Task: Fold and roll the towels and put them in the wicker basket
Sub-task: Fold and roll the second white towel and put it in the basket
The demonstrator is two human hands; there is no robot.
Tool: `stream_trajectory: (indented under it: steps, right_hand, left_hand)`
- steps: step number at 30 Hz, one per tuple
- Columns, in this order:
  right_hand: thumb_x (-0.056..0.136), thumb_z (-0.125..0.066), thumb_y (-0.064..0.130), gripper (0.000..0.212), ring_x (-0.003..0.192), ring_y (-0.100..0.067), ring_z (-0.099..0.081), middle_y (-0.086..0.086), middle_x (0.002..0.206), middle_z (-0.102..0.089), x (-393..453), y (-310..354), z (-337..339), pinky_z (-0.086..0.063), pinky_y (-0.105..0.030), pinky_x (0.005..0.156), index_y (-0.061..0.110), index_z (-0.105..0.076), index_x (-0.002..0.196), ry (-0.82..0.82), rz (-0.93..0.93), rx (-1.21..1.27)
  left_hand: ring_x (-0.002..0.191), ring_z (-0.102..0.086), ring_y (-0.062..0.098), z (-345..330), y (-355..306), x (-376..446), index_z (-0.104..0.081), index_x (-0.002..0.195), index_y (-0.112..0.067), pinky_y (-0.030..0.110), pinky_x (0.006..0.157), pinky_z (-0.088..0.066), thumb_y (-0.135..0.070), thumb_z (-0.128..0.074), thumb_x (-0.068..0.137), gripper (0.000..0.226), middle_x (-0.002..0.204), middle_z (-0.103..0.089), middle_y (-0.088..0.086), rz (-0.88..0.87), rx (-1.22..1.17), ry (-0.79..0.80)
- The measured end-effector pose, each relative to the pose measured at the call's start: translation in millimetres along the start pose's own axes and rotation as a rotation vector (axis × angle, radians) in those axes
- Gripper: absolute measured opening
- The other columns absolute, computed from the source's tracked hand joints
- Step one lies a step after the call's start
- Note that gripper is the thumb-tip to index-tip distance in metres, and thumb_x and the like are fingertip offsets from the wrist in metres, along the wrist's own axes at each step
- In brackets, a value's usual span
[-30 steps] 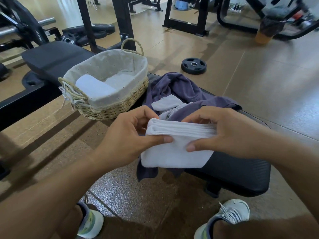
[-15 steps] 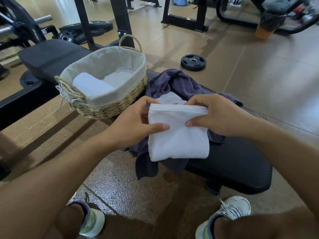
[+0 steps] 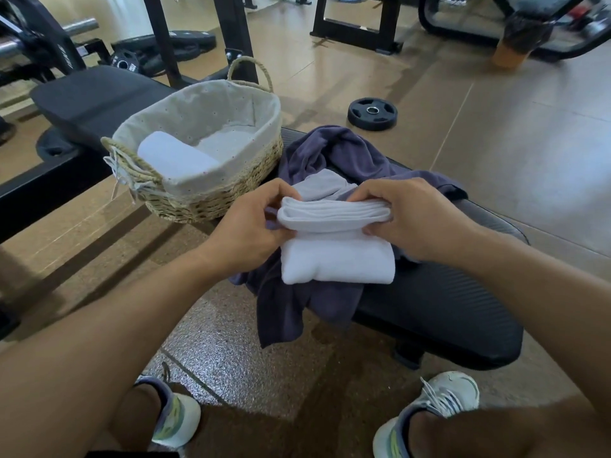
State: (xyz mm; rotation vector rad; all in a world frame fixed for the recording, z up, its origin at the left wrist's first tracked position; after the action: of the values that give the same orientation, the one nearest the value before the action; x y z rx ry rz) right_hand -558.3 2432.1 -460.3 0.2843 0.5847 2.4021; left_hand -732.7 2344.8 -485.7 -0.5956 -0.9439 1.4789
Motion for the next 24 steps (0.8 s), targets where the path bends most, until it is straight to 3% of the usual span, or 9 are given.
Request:
stream_trajectory:
  steps: [2, 5, 8, 11, 13, 15, 19, 24]
  right_hand:
    - [0.082, -0.077, 0.019, 0.038, 0.099, -0.008, -0.058, 0.020, 0.101, -0.067, -3, 1, 1, -0.046, -0.032, 0.085, 0.040, -0.067, 0.111, -0.063, 0.030, -0.096]
    - [0.083, -0.074, 0.019, 0.035, 0.091, -0.010, -0.048, 0.018, 0.094, -0.060, -15, 9, 0, -0.030, -0.024, 0.085, 0.037, -0.070, 0.112, -0.134, 0.082, -0.236]
    - [0.081, -0.075, 0.015, 0.040, 0.085, -0.021, -0.054, 0.005, 0.096, -0.072, -33, 16, -8, -0.038, -0.031, 0.077, 0.031, -0.070, 0.118, -0.173, 0.095, -0.348]
    - [0.084, -0.070, 0.025, 0.043, 0.103, -0.027, -0.068, -0.001, 0.118, -0.074, -50, 27, -20, -0.050, -0.038, 0.088, 0.020, -0.068, 0.127, -0.185, 0.182, -0.372]
    - [0.089, -0.061, 0.046, 0.053, 0.123, -0.020, -0.062, 0.000, 0.137, -0.066, -61, 27, -29, -0.043, -0.034, 0.103, 0.019, -0.064, 0.135, -0.144, 0.194, -0.387]
    - [0.086, -0.063, 0.059, 0.068, 0.131, -0.018, -0.057, -0.002, 0.145, -0.060, -70, 25, -36, -0.034, -0.031, 0.110, 0.017, -0.060, 0.140, -0.116, 0.200, -0.434]
    - [0.072, -0.086, 0.049, 0.087, 0.136, -0.024, -0.054, -0.008, 0.149, -0.055, -76, 18, -51, -0.032, -0.037, 0.113, 0.011, -0.056, 0.144, -0.087, 0.239, -0.490]
    - [0.076, -0.085, 0.043, 0.084, 0.140, -0.021, -0.050, -0.005, 0.153, -0.051, -70, 11, -51, -0.031, -0.035, 0.116, 0.014, -0.052, 0.147, -0.077, 0.232, -0.400]
  left_hand:
    - [0.097, -0.069, 0.011, 3, -6, -3, -0.063, 0.101, -0.019, 0.025, 0.084, -0.055, -0.001, -0.072, 0.085, 0.025, 0.102, -0.073, -0.008, -0.046, 0.033, -0.022]
    - [0.096, -0.065, 0.011, 4, -18, -13, -0.066, 0.099, -0.019, 0.030, 0.085, -0.052, -0.001, -0.073, 0.084, 0.024, 0.101, -0.070, -0.008, -0.175, 0.201, -0.056]
    - [0.095, -0.061, 0.019, 2, -25, -24, -0.067, 0.097, -0.014, 0.034, 0.084, -0.050, 0.008, -0.074, 0.077, 0.030, 0.100, -0.067, -0.002, -0.291, 0.326, -0.075]
    - [0.101, -0.063, 0.018, 0, -25, -34, -0.067, 0.096, -0.012, 0.033, 0.089, -0.050, 0.009, -0.074, 0.074, 0.031, 0.105, -0.068, -0.001, -0.309, 0.366, -0.075]
    - [0.107, -0.063, 0.015, -4, -26, -44, -0.067, 0.100, -0.010, 0.028, 0.095, -0.049, 0.005, -0.075, 0.073, 0.032, 0.111, -0.067, 0.000, -0.339, 0.378, -0.051]
    - [0.117, -0.059, 0.013, -12, -24, -54, -0.065, 0.108, -0.009, 0.025, 0.104, -0.045, -0.007, -0.079, 0.074, 0.036, 0.120, -0.063, 0.002, -0.360, 0.381, 0.003]
    - [0.138, -0.047, 0.020, -30, -15, -68, -0.057, 0.126, -0.008, 0.031, 0.116, -0.037, -0.034, -0.083, 0.078, 0.060, 0.139, -0.053, 0.005, -0.401, 0.515, 0.066]
    - [0.143, -0.045, 0.014, -28, -7, -64, -0.060, 0.128, -0.011, 0.033, 0.115, -0.039, -0.013, -0.078, 0.083, 0.048, 0.142, -0.057, 0.002, -0.371, 0.445, -0.008]
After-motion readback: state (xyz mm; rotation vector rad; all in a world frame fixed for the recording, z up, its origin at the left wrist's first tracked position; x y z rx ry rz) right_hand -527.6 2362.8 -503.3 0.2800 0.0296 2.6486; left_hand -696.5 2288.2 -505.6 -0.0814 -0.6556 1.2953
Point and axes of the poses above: each hand's wrist, its own x-axis towards the middle knuckle, its own z-axis out of the back of the hand, y = z × x, the point moved 9 cm from there along x, towards the middle knuckle
